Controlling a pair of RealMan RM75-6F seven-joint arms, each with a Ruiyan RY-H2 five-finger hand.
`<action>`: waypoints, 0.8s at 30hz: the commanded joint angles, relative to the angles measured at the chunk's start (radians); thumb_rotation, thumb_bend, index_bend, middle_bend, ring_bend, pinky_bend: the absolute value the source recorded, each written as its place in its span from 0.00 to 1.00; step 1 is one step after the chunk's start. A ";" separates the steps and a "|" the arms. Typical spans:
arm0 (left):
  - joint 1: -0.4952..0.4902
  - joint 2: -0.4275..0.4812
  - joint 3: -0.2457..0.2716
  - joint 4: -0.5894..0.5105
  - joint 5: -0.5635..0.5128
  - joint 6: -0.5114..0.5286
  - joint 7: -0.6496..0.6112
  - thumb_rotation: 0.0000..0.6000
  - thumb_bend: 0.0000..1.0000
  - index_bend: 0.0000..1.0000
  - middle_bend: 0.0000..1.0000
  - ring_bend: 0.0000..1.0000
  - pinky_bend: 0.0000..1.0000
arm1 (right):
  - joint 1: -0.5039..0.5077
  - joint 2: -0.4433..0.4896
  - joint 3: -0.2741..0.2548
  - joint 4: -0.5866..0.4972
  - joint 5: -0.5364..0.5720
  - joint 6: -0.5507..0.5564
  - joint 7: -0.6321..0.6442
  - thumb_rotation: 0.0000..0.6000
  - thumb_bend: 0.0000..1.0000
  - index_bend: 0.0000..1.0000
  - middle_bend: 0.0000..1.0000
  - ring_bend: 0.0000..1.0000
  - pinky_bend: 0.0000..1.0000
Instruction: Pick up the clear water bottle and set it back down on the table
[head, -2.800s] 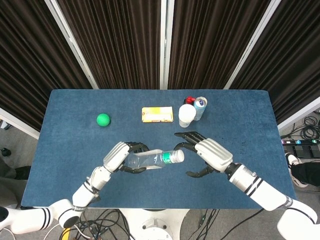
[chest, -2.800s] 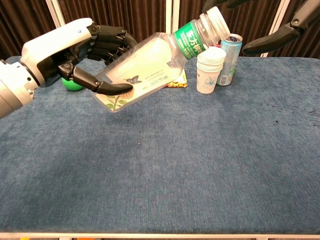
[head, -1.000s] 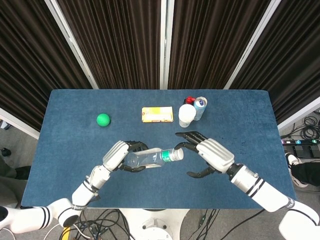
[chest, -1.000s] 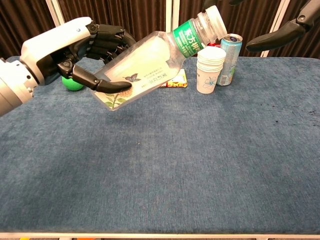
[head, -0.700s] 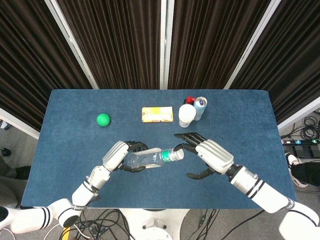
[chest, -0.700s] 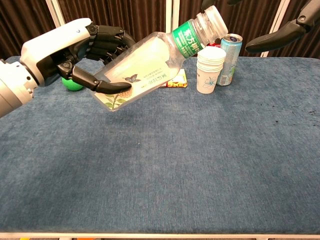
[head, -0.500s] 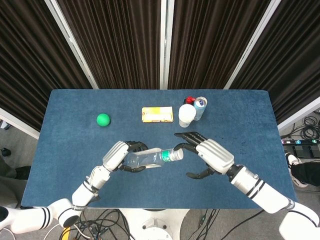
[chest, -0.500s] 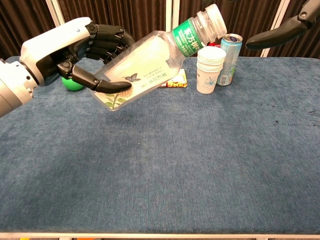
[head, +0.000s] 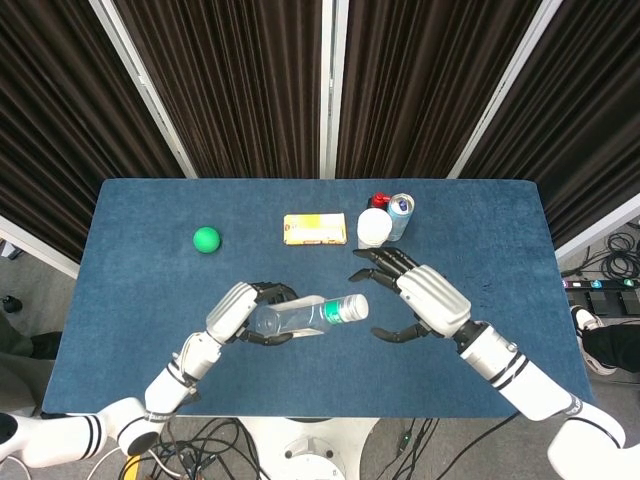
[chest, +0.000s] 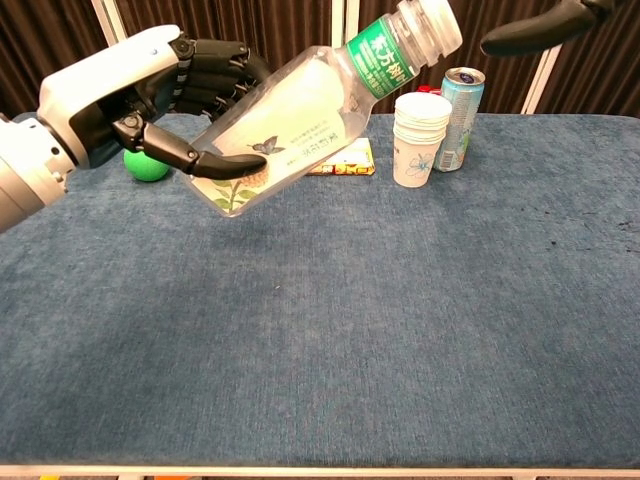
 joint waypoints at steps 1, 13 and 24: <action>0.000 0.001 0.000 -0.003 0.001 0.001 -0.002 1.00 0.38 0.56 0.53 0.47 0.52 | 0.000 -0.022 0.009 0.001 0.023 0.010 -0.032 1.00 0.16 0.24 0.06 0.00 0.00; 0.001 0.007 0.001 -0.011 0.001 0.002 -0.004 1.00 0.38 0.56 0.53 0.47 0.52 | 0.011 -0.049 0.021 -0.001 0.057 -0.001 -0.070 1.00 0.21 0.33 0.08 0.00 0.00; 0.001 0.008 0.001 -0.011 -0.002 0.000 -0.009 1.00 0.38 0.56 0.53 0.47 0.52 | 0.017 -0.060 0.025 0.004 0.067 -0.012 -0.081 1.00 0.22 0.35 0.09 0.00 0.00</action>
